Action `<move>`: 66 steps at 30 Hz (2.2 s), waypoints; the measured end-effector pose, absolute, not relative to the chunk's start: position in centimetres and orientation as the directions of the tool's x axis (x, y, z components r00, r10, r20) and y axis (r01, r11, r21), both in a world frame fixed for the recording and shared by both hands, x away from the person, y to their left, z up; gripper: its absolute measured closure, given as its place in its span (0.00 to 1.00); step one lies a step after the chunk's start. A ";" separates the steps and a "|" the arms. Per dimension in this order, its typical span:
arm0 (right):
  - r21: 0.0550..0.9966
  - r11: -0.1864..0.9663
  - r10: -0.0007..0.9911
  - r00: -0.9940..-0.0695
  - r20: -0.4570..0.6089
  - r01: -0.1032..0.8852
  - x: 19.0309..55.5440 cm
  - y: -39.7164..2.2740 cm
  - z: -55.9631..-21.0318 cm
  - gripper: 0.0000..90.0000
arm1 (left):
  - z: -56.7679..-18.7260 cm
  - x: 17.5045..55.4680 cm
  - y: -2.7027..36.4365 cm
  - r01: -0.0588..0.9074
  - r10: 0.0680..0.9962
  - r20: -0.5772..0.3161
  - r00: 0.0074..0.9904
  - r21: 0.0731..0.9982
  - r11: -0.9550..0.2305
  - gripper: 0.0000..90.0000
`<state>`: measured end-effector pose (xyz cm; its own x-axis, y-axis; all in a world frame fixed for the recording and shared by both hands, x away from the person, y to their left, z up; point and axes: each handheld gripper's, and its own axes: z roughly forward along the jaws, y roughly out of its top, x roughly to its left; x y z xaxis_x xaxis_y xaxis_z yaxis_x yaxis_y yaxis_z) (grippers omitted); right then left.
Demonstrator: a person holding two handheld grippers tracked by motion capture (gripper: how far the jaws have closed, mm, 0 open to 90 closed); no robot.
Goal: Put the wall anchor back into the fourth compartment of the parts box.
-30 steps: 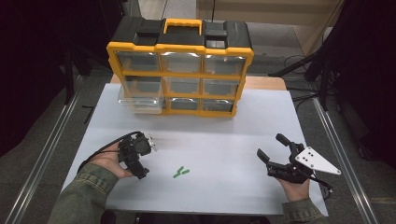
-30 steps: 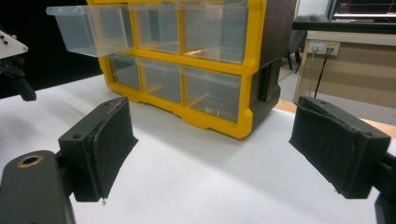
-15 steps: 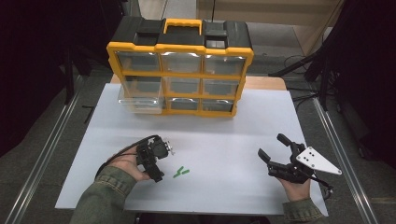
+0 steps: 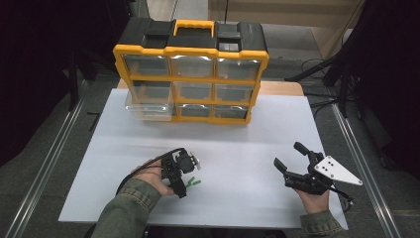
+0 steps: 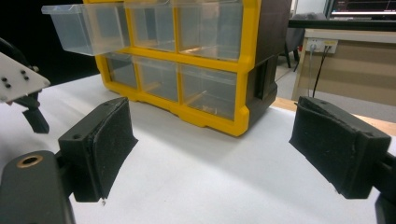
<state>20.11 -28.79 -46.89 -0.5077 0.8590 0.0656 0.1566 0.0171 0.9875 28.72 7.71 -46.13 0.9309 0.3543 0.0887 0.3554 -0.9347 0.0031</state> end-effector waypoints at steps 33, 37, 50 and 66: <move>0.986 0.013 0.858 -0.509 0.076 0.169 20.0 -28.9 -46.9 0.15 | -46.8 29.3 6.7 0.428 0.428 0.029 0.903 0.005 -0.904 0.80; 0.985 0.014 0.857 -0.510 0.076 0.171 20.0 -28.9 -46.9 0.15 | -46.8 29.2 6.6 0.413 0.413 0.026 0.910 0.009 -0.911 0.88; 0.985 0.020 0.858 -0.509 0.071 0.172 20.1 -28.8 -47.0 0.15 | -46.8 29.4 6.8 0.405 0.405 0.015 0.914 0.013 -0.914 0.94; 0.983 0.026 0.854 -0.515 0.072 0.180 20.2 -28.7 -47.1 0.15 | -42.6 30.0 7.3 0.371 0.371 0.053 0.927 0.014 -0.929 0.94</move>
<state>20.16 -28.68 -47.11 -0.5151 0.8541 0.0718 0.1805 0.0262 0.9832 30.04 7.33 -42.61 0.9271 0.3710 0.0532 0.3708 -0.9286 0.0141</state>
